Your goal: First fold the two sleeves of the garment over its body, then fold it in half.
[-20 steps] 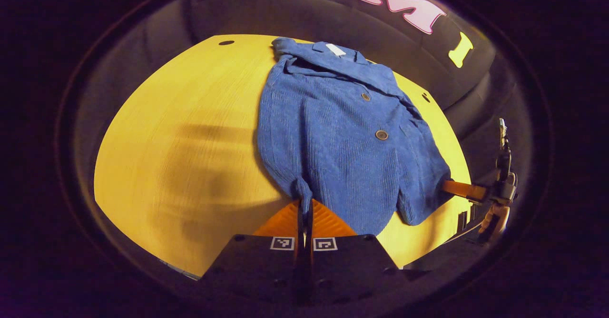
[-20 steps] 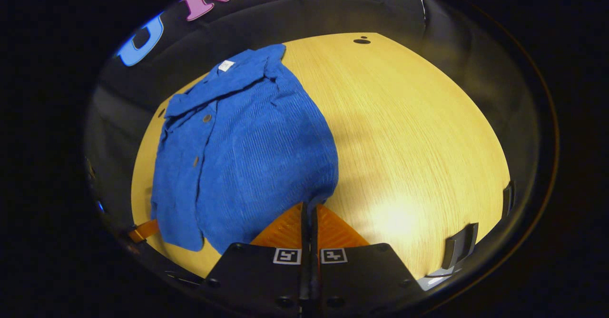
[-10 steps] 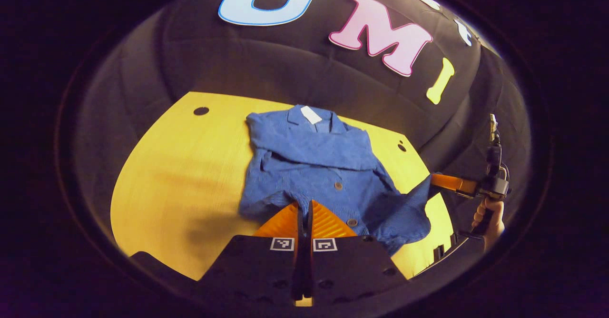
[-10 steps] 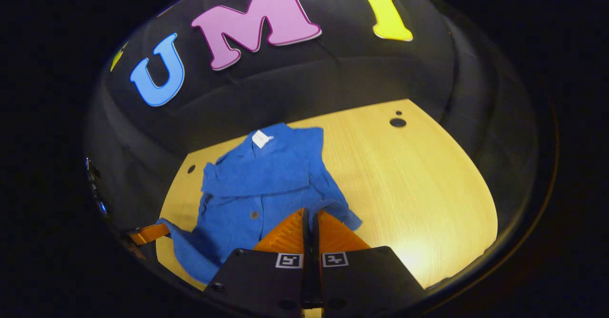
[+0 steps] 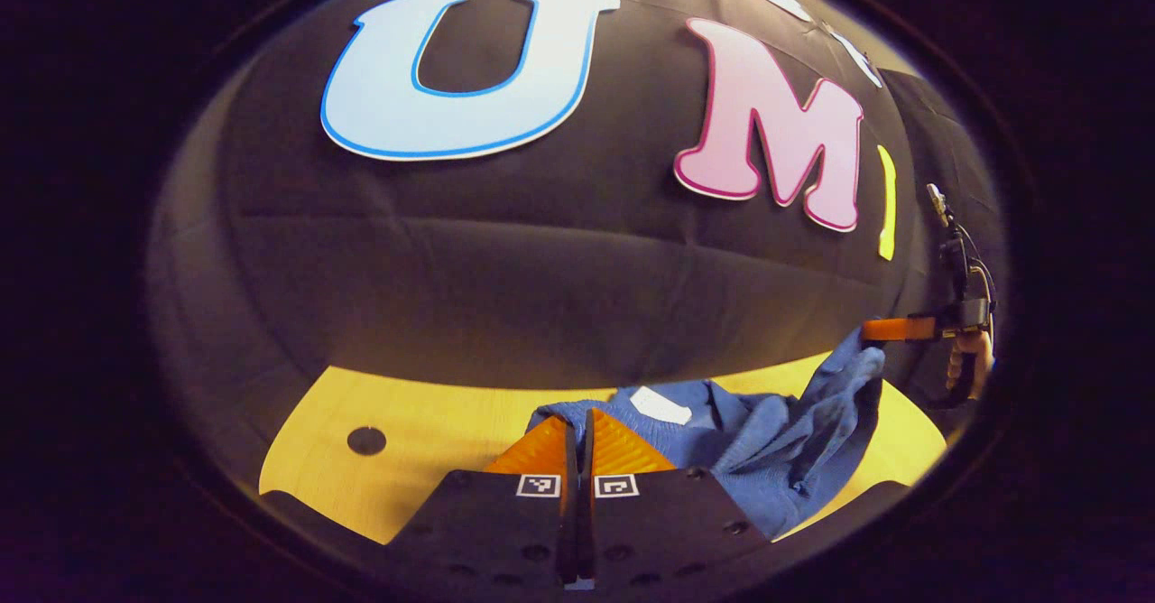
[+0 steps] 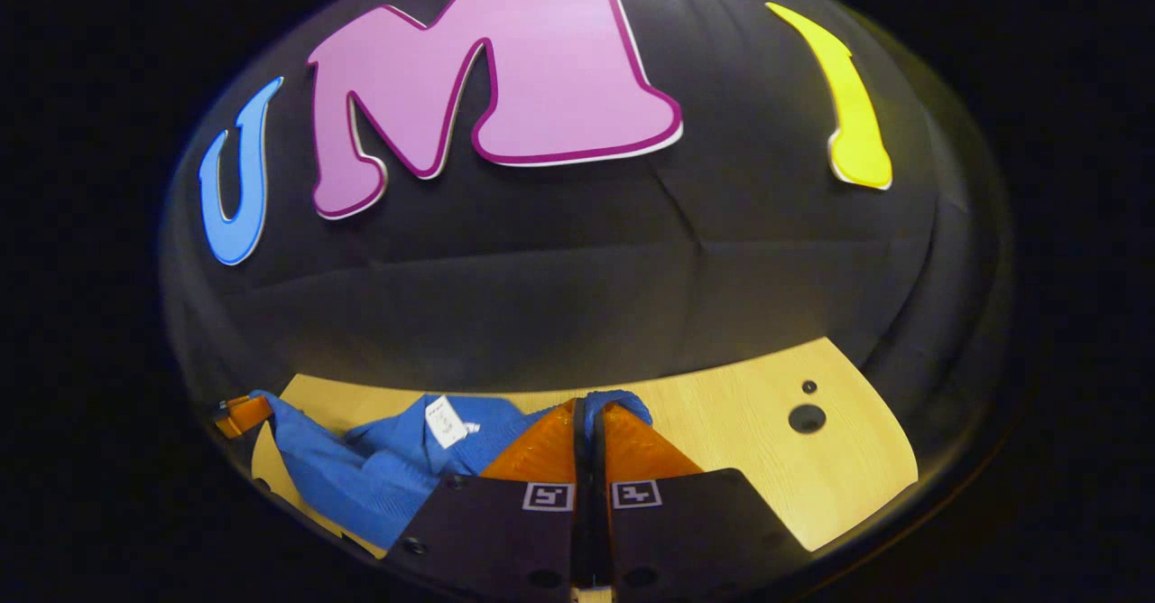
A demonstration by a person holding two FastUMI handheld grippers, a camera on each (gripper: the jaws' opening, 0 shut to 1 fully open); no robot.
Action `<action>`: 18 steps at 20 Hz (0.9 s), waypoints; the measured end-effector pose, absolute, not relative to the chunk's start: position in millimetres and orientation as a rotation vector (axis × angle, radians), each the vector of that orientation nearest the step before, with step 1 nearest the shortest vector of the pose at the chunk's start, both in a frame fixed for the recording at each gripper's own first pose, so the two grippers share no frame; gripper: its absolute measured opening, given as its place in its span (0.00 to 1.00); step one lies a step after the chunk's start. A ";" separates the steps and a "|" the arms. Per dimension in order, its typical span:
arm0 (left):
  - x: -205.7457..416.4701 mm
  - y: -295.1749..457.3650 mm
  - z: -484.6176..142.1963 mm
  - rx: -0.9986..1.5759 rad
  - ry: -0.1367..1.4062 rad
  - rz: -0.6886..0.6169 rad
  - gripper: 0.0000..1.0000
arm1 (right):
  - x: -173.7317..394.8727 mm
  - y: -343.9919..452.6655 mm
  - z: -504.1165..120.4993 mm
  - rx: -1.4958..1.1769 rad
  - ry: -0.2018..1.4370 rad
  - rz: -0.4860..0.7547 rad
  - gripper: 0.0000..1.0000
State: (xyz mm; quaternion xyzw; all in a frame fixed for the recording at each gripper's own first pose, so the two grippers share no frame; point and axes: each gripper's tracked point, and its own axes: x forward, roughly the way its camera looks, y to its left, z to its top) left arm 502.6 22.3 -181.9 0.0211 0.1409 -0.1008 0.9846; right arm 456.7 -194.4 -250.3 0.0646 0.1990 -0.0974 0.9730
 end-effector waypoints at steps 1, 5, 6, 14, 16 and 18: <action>519.8 22.5 -188.5 0.098 0.269 -0.195 0.00 | 474.3 -198.4 -254.4 0.098 0.360 -0.223 0.03; 534.6 12.0 -221.9 0.167 0.333 -0.165 0.27 | 489.1 -193.0 -269.2 -0.020 0.308 -0.231 0.65; 535.6 2.2 -225.4 0.139 0.334 -0.156 0.36 | 489.3 -191.4 -268.0 -0.057 0.298 -0.219 0.67; 487.0 -17.8 -191.0 0.017 0.327 -0.118 0.87 | 452.8 -181.7 -243.0 -0.026 0.276 -0.226 0.68; 454.9 -24.7 -171.1 -0.015 0.295 -0.125 0.87 | 429.5 -175.6 -228.9 -0.021 0.259 -0.228 0.66; 416.5 -29.2 -151.5 -0.019 0.259 -0.128 0.87 | 402.6 -164.4 -213.1 -0.035 0.238 -0.217 0.68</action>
